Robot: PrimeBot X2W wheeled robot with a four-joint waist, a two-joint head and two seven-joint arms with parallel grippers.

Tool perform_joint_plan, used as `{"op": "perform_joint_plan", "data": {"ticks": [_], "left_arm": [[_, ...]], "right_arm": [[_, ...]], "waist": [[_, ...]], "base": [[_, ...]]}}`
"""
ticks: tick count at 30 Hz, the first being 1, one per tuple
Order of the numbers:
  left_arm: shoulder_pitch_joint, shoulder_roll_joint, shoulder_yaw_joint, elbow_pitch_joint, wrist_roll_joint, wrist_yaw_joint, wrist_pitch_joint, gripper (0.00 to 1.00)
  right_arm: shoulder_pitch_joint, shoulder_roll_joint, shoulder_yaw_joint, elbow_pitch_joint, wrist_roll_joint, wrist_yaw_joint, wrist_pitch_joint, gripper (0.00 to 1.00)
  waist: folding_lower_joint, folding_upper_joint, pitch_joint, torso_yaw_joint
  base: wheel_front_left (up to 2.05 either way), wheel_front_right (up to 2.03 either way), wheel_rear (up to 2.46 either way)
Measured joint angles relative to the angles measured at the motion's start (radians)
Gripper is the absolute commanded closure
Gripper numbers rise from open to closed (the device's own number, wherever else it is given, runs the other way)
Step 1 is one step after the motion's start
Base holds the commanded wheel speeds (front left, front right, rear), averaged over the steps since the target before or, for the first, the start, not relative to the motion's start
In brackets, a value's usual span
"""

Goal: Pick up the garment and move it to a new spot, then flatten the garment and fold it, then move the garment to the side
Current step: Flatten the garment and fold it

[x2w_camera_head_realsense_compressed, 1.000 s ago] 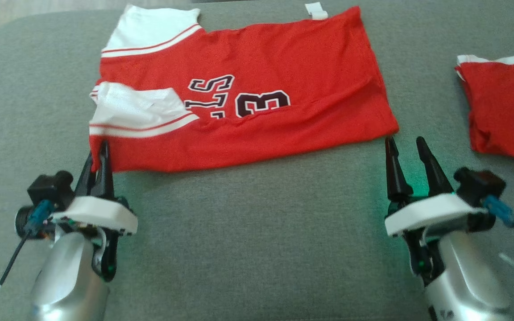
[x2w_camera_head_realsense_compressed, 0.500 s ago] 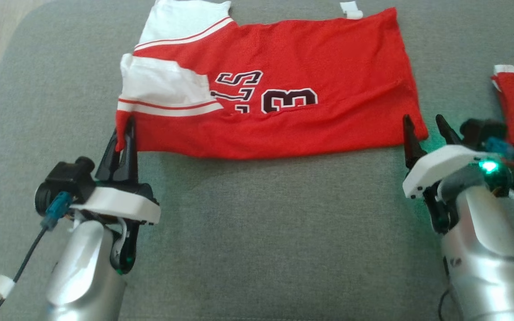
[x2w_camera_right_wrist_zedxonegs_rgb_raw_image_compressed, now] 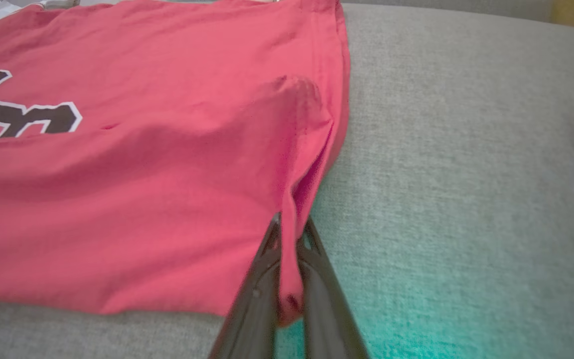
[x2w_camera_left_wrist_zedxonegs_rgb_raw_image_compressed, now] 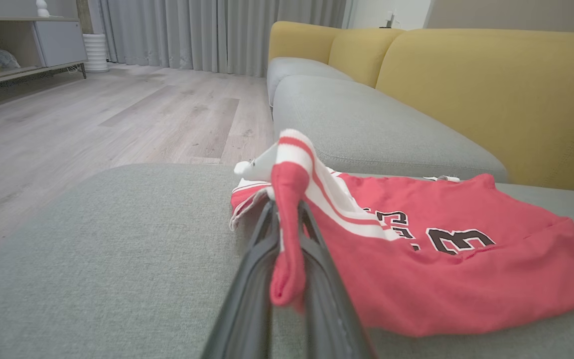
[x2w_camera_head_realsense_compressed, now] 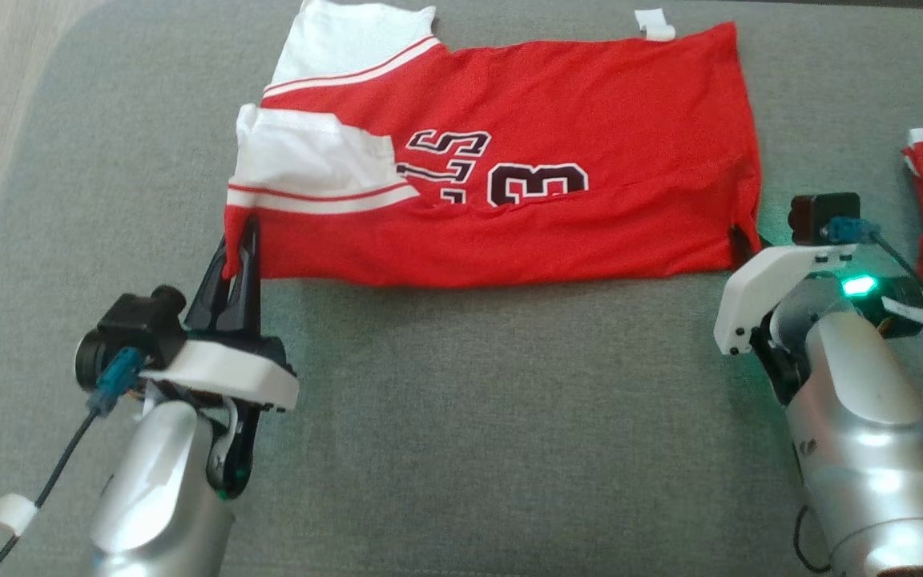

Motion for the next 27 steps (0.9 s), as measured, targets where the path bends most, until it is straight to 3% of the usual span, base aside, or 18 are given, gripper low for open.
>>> {"op": "perform_joint_plan", "data": {"ticks": [7, 14, 21, 27], "left_arm": [[0.057, 0.022, -0.006, 0.024, 0.0, 0.009, 0.043, 1.0], [0.179, 0.047, -0.036, 0.026, -0.002, 0.009, 0.131, 1.0], [0.32, 0.072, -0.063, -0.036, -0.031, 0.008, 0.24, 1.0], [0.347, 0.082, -0.069, -0.099, -0.05, 0.009, 0.31, 1.0]], "right_arm": [[0.058, 0.005, -0.051, 0.009, -0.027, 0.0, -0.042, 1.0], [0.181, 0.008, -0.068, -0.029, 0.003, 0.0, -0.015, 1.0], [0.348, 0.013, -0.078, -0.172, 0.054, 0.0, 0.091, 1.0], [0.473, 0.014, -0.081, -0.345, 0.099, 0.0, 0.177, 1.0]], "waist": [[0.0, 0.0, -0.053, -0.021], [-0.0001, 0.0, -0.141, -0.042], [-0.0003, 0.0, -0.222, -0.063], [-0.0001, 0.0, -0.234, -0.068]], "base": [[0.0, 0.0, 0.0], [0.0, 0.0, 0.0], [0.0, 0.0, 0.0], [0.0, 0.0, 0.0]]}}
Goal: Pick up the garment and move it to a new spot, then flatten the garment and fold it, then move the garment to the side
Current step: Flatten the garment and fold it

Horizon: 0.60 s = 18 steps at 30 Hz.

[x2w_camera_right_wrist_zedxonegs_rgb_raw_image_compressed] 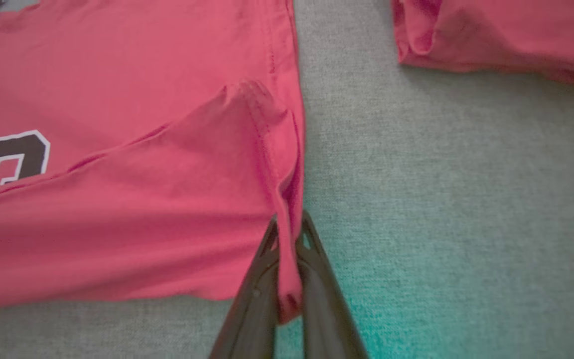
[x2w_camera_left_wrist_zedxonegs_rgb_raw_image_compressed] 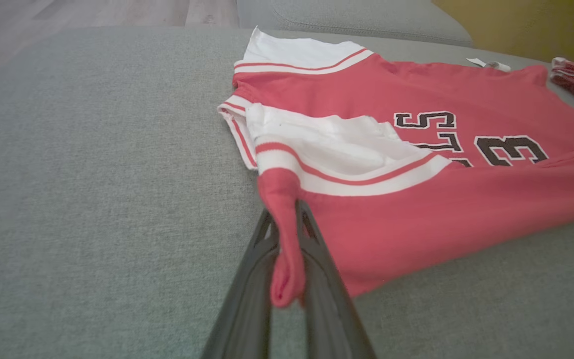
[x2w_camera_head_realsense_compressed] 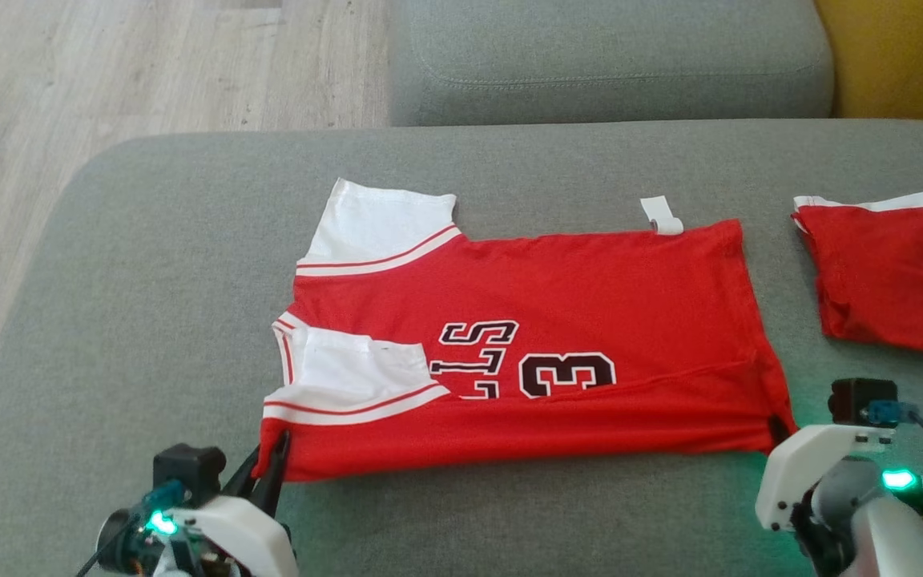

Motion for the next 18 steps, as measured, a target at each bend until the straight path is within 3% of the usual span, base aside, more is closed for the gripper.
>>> {"op": "perform_joint_plan", "data": {"ticks": [7, 8, 9, 10, 13, 18], "left_arm": [[0.0, 0.001, -0.006, -0.031, -0.003, 0.013, 0.009, 1.0], [0.0, 0.001, -0.006, -0.033, -0.003, 0.022, 0.006, 1.0], [0.0, 0.001, -0.006, -0.033, -0.003, 0.022, 0.006, 0.2], [0.0, 0.0, -0.006, -0.035, -0.001, 0.03, -0.004, 0.0], [-0.001, -0.008, 0.008, -0.047, 0.0, 0.045, -0.041, 0.0], [-0.034, -0.025, 0.04, -0.106, -0.003, 0.071, -0.174, 0.0]], "right_arm": [[0.05, 0.0, 0.01, -0.15, 0.047, 0.0, 0.055, 1.0], [0.055, 0.0, 0.011, -0.164, 0.061, 0.0, 0.053, 0.12], [0.055, 0.0, 0.011, -0.164, 0.061, 0.0, 0.053, 0.0], [0.056, 0.0, 0.011, -0.172, 0.094, 0.0, 0.051, 0.0], [0.058, 0.0, 0.012, -0.207, 0.189, 0.0, 0.006, 0.0], [0.053, -0.001, 0.063, -0.272, 0.26, 0.0, -0.168, 0.0]], "waist": [[0.0001, 0.0, 0.02, -0.001], [0.0001, 0.0, 0.023, -0.001], [0.0001, 0.0, 0.023, -0.001], [0.0001, 0.0, 0.026, -0.001], [0.0001, 0.0, 0.031, -0.003], [0.0001, 0.0, 0.037, -0.01]], "base": [[0.0, 0.0, 0.0], [0.0, 0.0, 0.0], [0.0, 0.0, 0.0], [0.0, 0.0, 0.0], [0.0, 0.0, 0.0], [0.0, 0.0, 0.0]]}}
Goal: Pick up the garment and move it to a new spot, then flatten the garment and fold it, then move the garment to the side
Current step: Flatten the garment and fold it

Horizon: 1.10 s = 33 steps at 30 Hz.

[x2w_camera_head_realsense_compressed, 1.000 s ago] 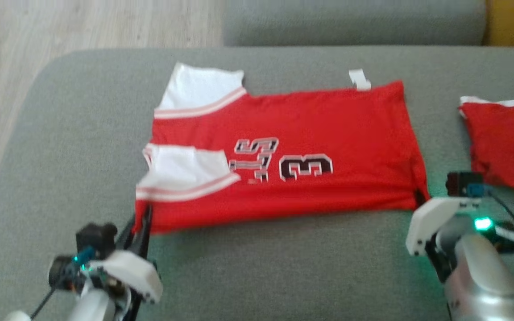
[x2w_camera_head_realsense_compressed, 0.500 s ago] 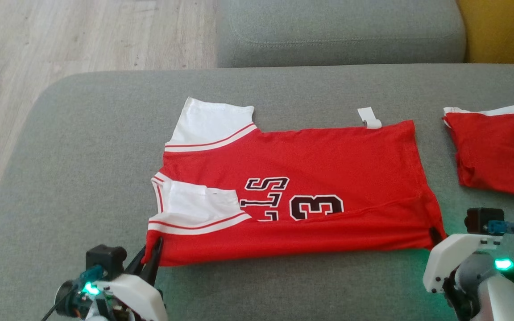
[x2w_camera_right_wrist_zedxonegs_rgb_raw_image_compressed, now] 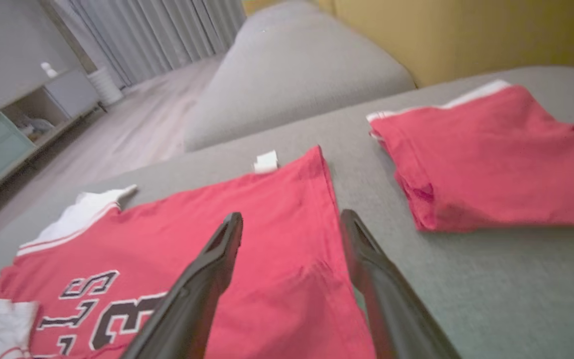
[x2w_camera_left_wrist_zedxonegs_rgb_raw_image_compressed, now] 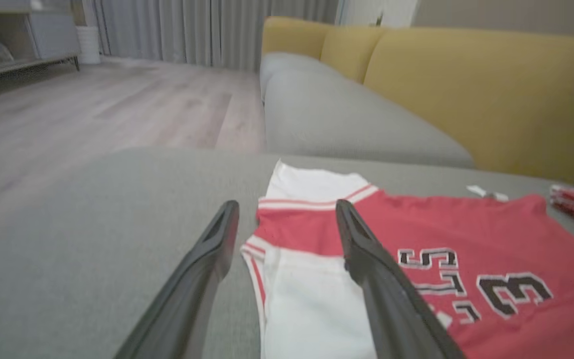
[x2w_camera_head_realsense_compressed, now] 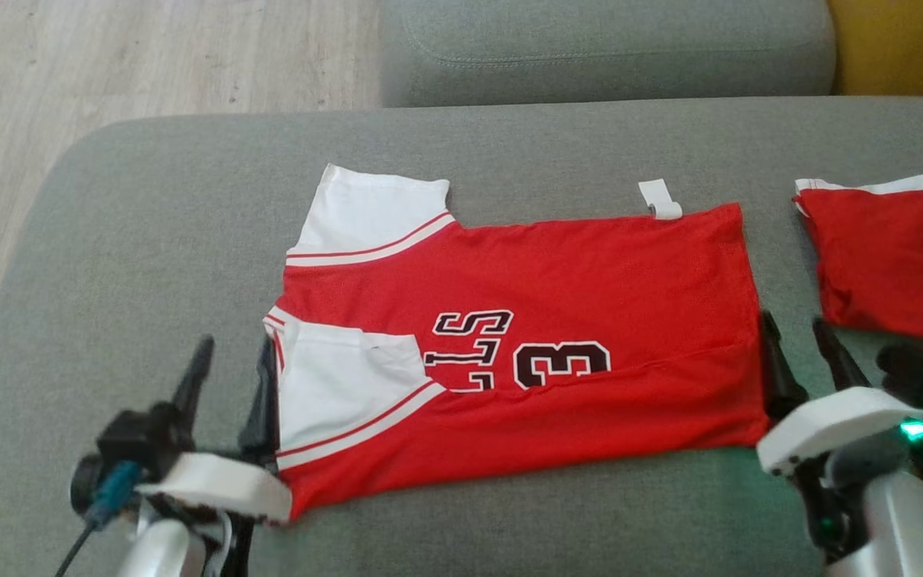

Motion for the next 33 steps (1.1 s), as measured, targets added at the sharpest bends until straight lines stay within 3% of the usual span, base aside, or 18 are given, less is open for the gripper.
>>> {"op": "perform_joint_plan", "data": {"ticks": [2, 5, 13, 19, 26, 33], "left_arm": [[-0.023, -0.011, 0.015, -0.021, -0.002, -0.001, -0.073, 0.0], [-0.056, -0.019, 0.013, -0.04, -0.001, -0.037, -0.151, 0.0], [-0.179, 0.011, 0.004, -0.043, 0.031, -0.089, -0.187, 0.0], [-0.448, 0.106, -0.053, 0.058, -0.015, -0.133, -0.002, 0.0], [-0.737, 0.268, -0.231, 0.237, -0.172, -0.141, 0.241, 0.0], [-0.856, 0.377, -0.373, 0.417, -0.32, -0.141, 0.333, 0.0]], "right_arm": [[-0.005, 0.0, 0.039, -0.017, -0.001, 0.0, -0.077, 0.0], [-0.007, 0.0, 0.086, -0.037, 0.018, 0.0, -0.181, 0.0], [-0.04, -0.001, 0.128, -0.042, 0.038, 0.0, -0.299, 0.0], [-0.136, -0.001, 0.136, -0.082, 0.034, 0.0, -0.32, 0.0], [-0.184, -0.002, 0.19, -0.092, 0.048, 0.0, -0.346, 0.0], [-0.24, -0.002, 0.246, -0.097, 0.071, 0.0, -0.373, 0.0]], "waist": [[0.0, 0.0, 0.003, -0.005], [0.0, 0.0, 0.012, -0.012], [0.0, 0.0, 0.074, -0.035], [0.0002, 0.0, 0.171, -0.056], [0.0004, 0.0, 0.294, -0.095], [0.0003, -0.0001, 0.397, -0.173]], "base": [[0.0, 0.0, 0.0], [0.0, 0.0, 0.0], [0.0, 0.0, 0.0], [0.0, 0.0, 0.0], [0.0, 0.0, 0.0], [0.0, 0.0, 0.0]]}}
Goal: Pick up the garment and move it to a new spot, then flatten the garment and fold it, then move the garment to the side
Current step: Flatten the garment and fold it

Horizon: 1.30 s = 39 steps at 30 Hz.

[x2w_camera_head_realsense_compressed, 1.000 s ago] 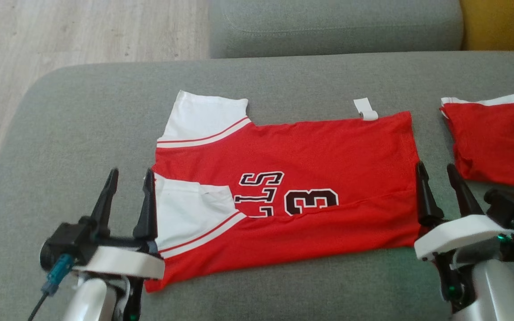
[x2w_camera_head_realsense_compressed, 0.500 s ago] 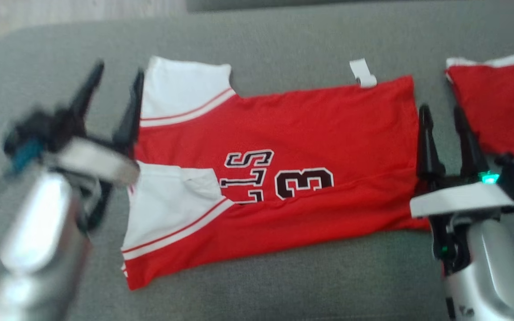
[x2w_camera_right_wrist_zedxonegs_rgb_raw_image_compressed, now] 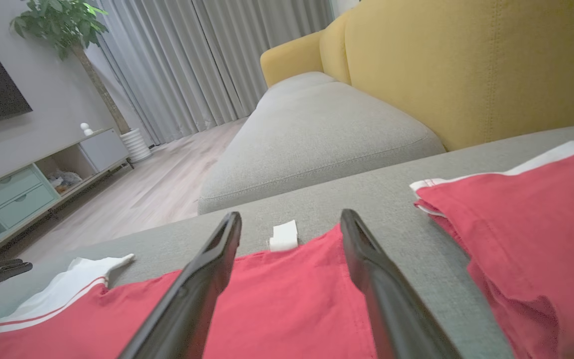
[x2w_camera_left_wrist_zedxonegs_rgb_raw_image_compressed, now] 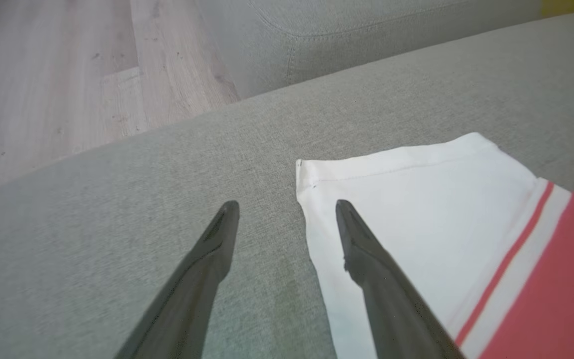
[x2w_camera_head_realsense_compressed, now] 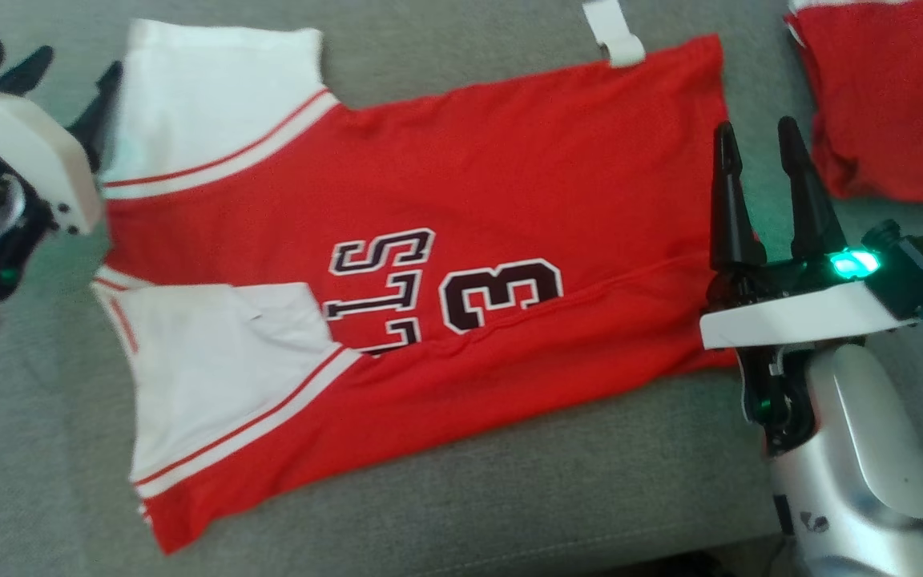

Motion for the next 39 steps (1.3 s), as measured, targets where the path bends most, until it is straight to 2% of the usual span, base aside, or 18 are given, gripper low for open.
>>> {"op": "perform_joint_plan", "data": {"ticks": [7, 20, 21, 22, 23, 29, 39], "left_arm": [[-0.071, 0.015, -0.068, 0.077, -0.08, 0.0, -0.012, 0.0], [-0.182, 0.036, -0.18, 0.14, -0.164, 0.0, 0.002, 0.0], [-0.189, 0.036, -0.185, 0.142, -0.177, 0.0, 0.011, 0.03], [-0.192, 0.036, -0.192, 0.142, -0.192, 0.0, 0.024, 0.6], [-0.195, 0.036, -0.201, 0.14, -0.209, 0.0, 0.026, 1.0], [-0.186, 0.032, -0.258, 0.13, -0.245, 0.0, -0.035, 1.0], [-0.125, -0.022, -0.311, 0.088, -0.268, 0.0, -0.324, 1.0]], "right_arm": [[-0.002, 0.0, 0.009, 0.008, 0.009, 0.0, -0.014, 0.0], [-0.018, 0.0, 0.013, 0.02, 0.01, 0.0, -0.023, 0.0], [-0.018, 0.0, 0.013, 0.021, 0.01, 0.0, -0.023, 0.0], [-0.018, 0.0, 0.013, 0.021, 0.01, 0.0, -0.023, 0.0], [-0.018, 0.0, 0.013, 0.023, 0.01, 0.0, -0.023, 0.0], [-0.018, 0.0, -0.014, 0.039, 0.007, 0.0, -0.026, 0.0], [-0.011, 0.0, -0.07, 0.094, -0.046, 0.0, -0.019, 0.0]], "waist": [[-0.0001, 0.0, 0.053, -0.05], [-0.0003, 0.0, 0.102, -0.081], [-0.0003, 0.0, 0.105, -0.081], [-0.0002, 0.0, 0.106, -0.081], [-0.0002, 0.0, 0.106, -0.081], [-0.0002, 0.0, 0.08, -0.069], [-0.0004, 0.0, -0.046, -0.004]], "base": [[0.0, 0.0, 0.0], [0.0, 0.0, 0.0], [0.0, 0.0, 0.0], [0.0, 0.0, 0.0], [0.0, 0.0, 0.0], [0.0, 0.0, 0.0], [0.0, 0.0, 0.0]]}}
